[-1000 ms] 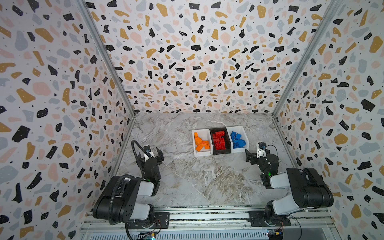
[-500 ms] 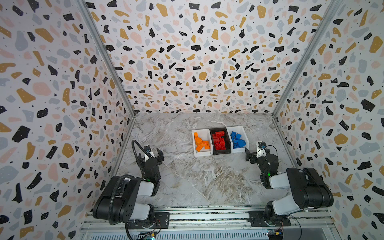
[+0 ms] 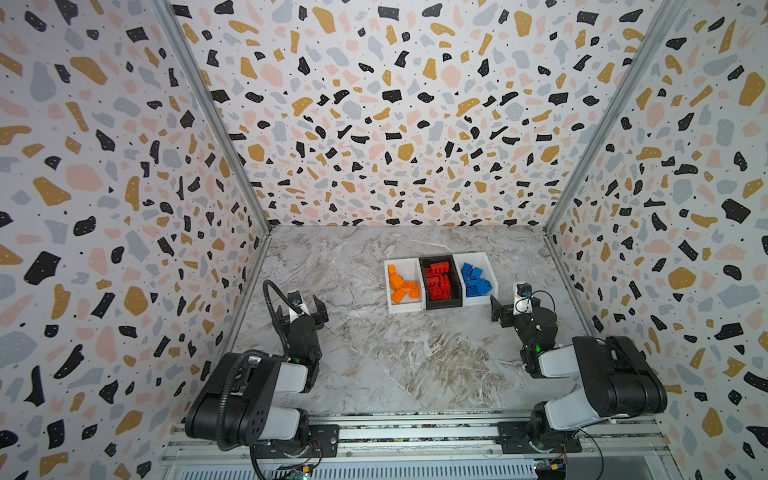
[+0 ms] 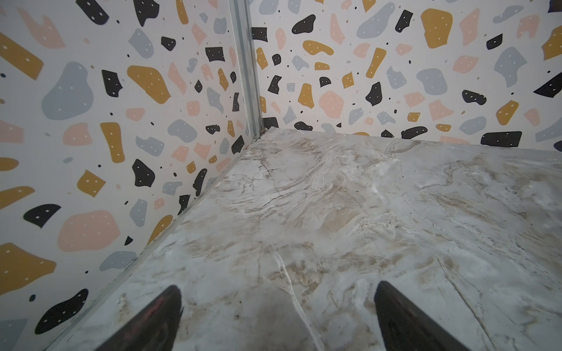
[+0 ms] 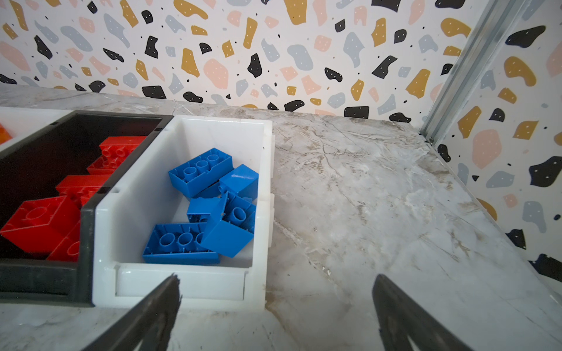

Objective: Sort the legos into containers by color

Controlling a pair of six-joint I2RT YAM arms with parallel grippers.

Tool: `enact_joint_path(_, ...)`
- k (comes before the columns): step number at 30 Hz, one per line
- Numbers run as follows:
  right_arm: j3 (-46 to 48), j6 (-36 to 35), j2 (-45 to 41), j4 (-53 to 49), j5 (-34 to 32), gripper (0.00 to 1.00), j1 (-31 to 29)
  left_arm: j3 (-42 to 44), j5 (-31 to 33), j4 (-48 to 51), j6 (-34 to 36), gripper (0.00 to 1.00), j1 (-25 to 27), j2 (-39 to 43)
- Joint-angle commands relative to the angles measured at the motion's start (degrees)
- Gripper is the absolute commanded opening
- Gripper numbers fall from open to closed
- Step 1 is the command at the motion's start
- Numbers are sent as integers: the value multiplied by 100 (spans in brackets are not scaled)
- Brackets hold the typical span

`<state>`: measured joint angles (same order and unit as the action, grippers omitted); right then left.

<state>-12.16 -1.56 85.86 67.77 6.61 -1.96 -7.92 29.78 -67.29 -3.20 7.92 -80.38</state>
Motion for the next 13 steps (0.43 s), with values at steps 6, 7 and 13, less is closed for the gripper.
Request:
enact_joint_path(6, -92, -18, -48, 88, -102, 99, -52, -82, 9, -232, -46, 100, -28, 68)
enact_joint_path(7, -93, -26, -51, 90, -99, 99, -56, -78, 7, -232, -39, 100, -28, 66)
enact_joint_path(13, -75, -2, -77, 117, -103, 99, -50, -70, 4, -232, -39, 100, -28, 69)
